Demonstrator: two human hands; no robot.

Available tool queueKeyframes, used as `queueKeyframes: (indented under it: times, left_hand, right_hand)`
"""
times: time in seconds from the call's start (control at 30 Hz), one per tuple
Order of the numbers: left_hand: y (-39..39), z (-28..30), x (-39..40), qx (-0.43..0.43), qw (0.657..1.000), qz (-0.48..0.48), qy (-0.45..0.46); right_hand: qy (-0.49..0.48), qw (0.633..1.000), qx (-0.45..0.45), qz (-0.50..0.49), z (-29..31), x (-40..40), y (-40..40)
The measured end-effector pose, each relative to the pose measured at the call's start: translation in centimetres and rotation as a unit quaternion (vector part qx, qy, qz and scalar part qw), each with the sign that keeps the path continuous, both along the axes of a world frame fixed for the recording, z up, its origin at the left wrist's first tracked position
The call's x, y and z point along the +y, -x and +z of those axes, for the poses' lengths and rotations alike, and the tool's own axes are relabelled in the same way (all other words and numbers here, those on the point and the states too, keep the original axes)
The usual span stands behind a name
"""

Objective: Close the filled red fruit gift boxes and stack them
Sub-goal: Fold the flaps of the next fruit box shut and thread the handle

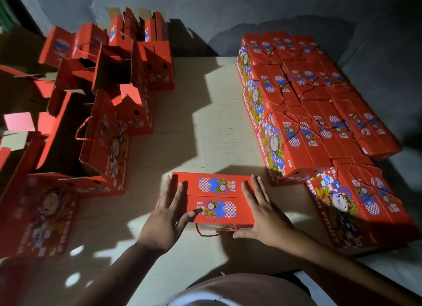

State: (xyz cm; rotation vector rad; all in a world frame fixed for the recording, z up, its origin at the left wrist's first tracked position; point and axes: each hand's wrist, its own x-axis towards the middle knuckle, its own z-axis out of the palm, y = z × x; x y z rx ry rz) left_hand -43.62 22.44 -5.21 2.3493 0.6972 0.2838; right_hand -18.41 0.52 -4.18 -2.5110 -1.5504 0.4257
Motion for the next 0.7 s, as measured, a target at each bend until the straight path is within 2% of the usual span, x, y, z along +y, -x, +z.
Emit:
queueKeyframes:
  times: [0.17,0.3,0.4,0.5,0.57,0.63,0.7]
  left_hand:
    - [-0.1,-0.5,-0.7,-0.054,0.994,0.038,0.088]
    - [-0.4,-0.5,-0.8,-0.061,0.992,0.047,0.096]
    - [0.0,-0.5,-0.6,-0.067,0.989,0.042,0.122]
    - [1.1,-0.9,-1.3,-0.065,0.990,0.045,0.113]
    - [1.9,-1.3,-2.2,-0.076,0.991,0.036,0.108]
    - [2.5,-1.8,-2.6,-0.070,0.992,0.026,0.106]
    - [2.6,-2.1,-2.7,-0.052,0.994,0.030,0.089]
  right_hand:
    - [-0.019,0.998,0.045,-0.045,-1.3,-0.5,0.9]
    - [0.041,0.994,-0.097,-0.037,-1.0,0.2,1.9]
    - [0.034,0.991,-0.120,-0.041,-0.6,1.6,3.7]
    - [0.003,0.995,-0.101,-0.018,0.2,3.0,4.5]
    - [-0.007,0.998,-0.055,-0.037,1.3,5.1,3.8]
    - [0.025,0.996,0.004,-0.082,2.5,7.9,2.4]
    - [0.098,0.989,0.012,-0.107,3.4,10.7,0.3]
